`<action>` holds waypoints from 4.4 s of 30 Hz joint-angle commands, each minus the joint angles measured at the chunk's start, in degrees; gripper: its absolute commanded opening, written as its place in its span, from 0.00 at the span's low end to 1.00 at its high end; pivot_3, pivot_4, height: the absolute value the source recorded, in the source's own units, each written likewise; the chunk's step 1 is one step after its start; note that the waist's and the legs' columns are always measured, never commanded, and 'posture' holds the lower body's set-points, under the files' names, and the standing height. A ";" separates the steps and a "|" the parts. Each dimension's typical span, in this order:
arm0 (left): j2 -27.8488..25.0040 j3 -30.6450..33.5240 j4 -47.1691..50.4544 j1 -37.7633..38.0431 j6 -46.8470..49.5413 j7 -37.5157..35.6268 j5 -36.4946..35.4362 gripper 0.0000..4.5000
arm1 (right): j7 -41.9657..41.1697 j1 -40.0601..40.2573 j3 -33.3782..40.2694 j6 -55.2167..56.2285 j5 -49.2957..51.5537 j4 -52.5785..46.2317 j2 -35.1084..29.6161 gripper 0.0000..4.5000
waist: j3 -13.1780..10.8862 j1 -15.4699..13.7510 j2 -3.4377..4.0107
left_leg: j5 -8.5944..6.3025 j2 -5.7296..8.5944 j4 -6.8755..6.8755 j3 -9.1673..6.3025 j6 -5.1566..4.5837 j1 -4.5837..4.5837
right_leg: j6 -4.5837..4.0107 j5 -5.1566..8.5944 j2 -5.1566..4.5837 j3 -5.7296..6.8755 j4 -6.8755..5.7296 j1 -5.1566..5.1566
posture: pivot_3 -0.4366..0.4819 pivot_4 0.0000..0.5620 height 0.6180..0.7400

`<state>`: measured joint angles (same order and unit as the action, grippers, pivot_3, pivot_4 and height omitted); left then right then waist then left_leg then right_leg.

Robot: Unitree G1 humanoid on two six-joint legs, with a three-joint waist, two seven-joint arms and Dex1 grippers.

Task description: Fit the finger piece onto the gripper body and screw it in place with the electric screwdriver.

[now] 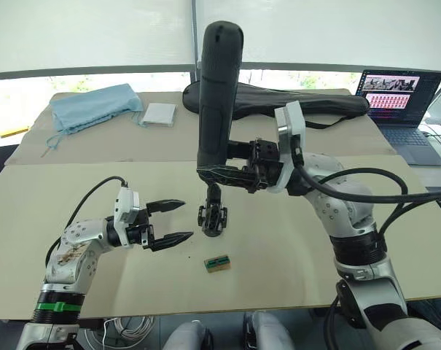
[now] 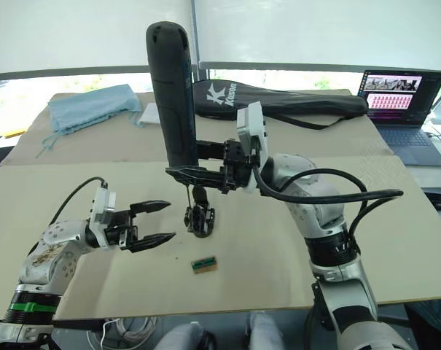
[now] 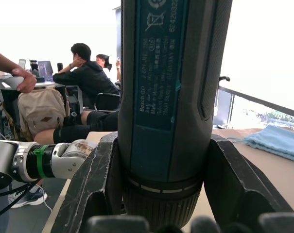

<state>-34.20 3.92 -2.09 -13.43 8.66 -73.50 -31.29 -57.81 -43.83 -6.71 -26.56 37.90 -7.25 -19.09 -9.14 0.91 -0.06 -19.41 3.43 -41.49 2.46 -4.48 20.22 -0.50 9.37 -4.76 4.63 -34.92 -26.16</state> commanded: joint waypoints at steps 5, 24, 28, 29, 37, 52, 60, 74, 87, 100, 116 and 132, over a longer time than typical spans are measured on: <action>0.10 -0.03 -1.97 0.05 -3.70 -1.92 1.60 1.00 | -1.53 -0.67 0.15 3.31 -1.85 -0.24 1.96 0.43 | 0.00 0.08 0.01 | 0.00 0.00 0.03 0.00 0.01 -0.01 | -0.01 0.01 0.03 0.00 0.00 -0.01 | 0.48 0.27 1.00; 0.70 -1.59 -1.81 -0.02 -4.83 -1.21 3.26 1.00 | -3.09 -0.81 -0.10 1.47 -2.64 0.04 2.22 0.43 | 0.00 0.12 0.01 | 0.02 0.00 0.05 0.00 0.03 -0.01 | -0.03 0.01 0.03 0.01 0.00 -0.01 | 0.48 0.27 1.00; 0.63 -1.75 -0.75 -0.05 -4.28 -0.50 3.19 1.00 | -3.17 -0.66 -0.24 1.11 -2.63 -0.13 2.22 0.43 | 0.00 0.11 0.01 | 0.02 0.00 0.05 0.00 0.03 -0.01 | -0.03 0.01 0.01 0.00 0.00 -0.01 | 0.48 0.27 1.00; 0.62 -1.79 -0.54 -0.05 -4.16 -0.31 3.17 1.00 | -3.23 -0.63 -0.29 1.11 -2.66 -0.15 2.21 0.43 | 0.00 0.11 0.01 | 0.02 0.00 0.05 0.00 0.03 -0.01 | -0.03 0.01 0.01 0.00 0.00 -0.01 | 0.48 0.27 1.00; 0.65 -2.18 1.37 0.22 -2.79 0.76 2.71 1.00 | -3.59 -0.34 -0.52 0.61 -2.56 -0.40 2.04 0.43 | 0.00 0.10 0.01 | 0.02 0.00 0.05 0.00 0.03 -0.01 | -0.03 0.01 -0.12 0.00 0.00 -0.01 | 0.48 0.27 1.00; 2.23 -4.09 -0.78 -1.37 -5.04 1.23 5.49 1.00 | -3.76 0.13 -0.63 -0.02 -2.66 -0.93 1.65 0.43 | 0.00 0.06 0.01 | 0.02 0.00 0.05 0.00 0.03 -0.01 | -0.03 0.01 -0.21 0.00 -0.01 -0.01 | 0.48 0.27 1.00; 4.12 -5.20 -2.96 -2.60 -7.34 2.81 8.02 1.00 | -3.72 0.29 -0.67 -0.07 -2.72 -1.04 1.40 0.43 | 0.00 0.02 0.01 | 0.02 0.00 0.05 -0.01 0.02 -0.01 | -0.03 0.01 -0.23 -0.01 -0.01 -0.01 | 0.48 0.27 1.00; 6.19 -6.99 -3.62 -3.59 -8.05 4.68 9.96 1.00 | -3.61 0.32 -0.57 0.82 -3.28 -0.35 1.50 0.43 | 0.00 -0.13 0.00 | 0.02 0.01 0.04 -0.02 0.01 -0.01 | -0.03 0.01 -0.31 -0.02 -0.02 -0.02 | 0.48 0.27 1.00; 7.45 -7.39 -5.32 -3.99 -9.00 5.39 10.97 1.00 | -3.42 0.04 -0.34 1.40 -3.66 0.05 1.57 0.43 | 0.00 -0.14 0.00 | 0.02 0.00 0.04 -0.03 0.01 -0.01 | -0.02 0.01 -0.33 -0.10 -0.02 -0.02 | 0.48 0.27 1.00; 7.85 -7.50 -7.58 -3.65 -10.99 5.04 11.19 1.00 | -3.53 -0.01 -0.25 2.09 -4.32 0.40 1.87 0.43 | 0.00 -0.14 -0.01 | 0.02 0.00 0.04 -0.04 0.00 0.00 | -0.03 0.01 -0.34 -0.33 -0.03 -0.03 | 0.48 0.27 1.00; 7.98 -7.30 -10.26 -3.47 -13.55 3.84 11.04 1.00 | -3.84 -0.10 0.14 1.90 -4.05 0.21 1.69 0.43 | 0.00 -0.14 -0.01 | 0.01 0.00 0.05 -0.04 -0.01 0.00 | -0.03 0.00 -0.36 -0.37 -0.04 -0.05 | 0.48 0.27 1.00; 9.64 -6.59 -10.83 -3.84 -14.09 3.95 9.75 1.00 | -3.47 0.00 0.13 2.11 -4.29 0.23 1.84 0.43 | 0.00 -0.19 -0.01 | 0.01 0.00 0.05 -0.05 -0.03 0.01 | -0.03 0.00 -0.38 -0.38 -0.04 -0.06 | 0.48 0.27 1.00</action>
<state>-24.76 -3.36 -13.84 -16.84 -4.99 -69.45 -20.36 -61.20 -42.77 -8.35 -26.24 32.79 -5.55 -17.45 -9.14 0.72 -0.07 -19.40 3.43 -41.44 2.41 -4.51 20.24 -0.52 9.38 -5.14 4.25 -34.96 -26.22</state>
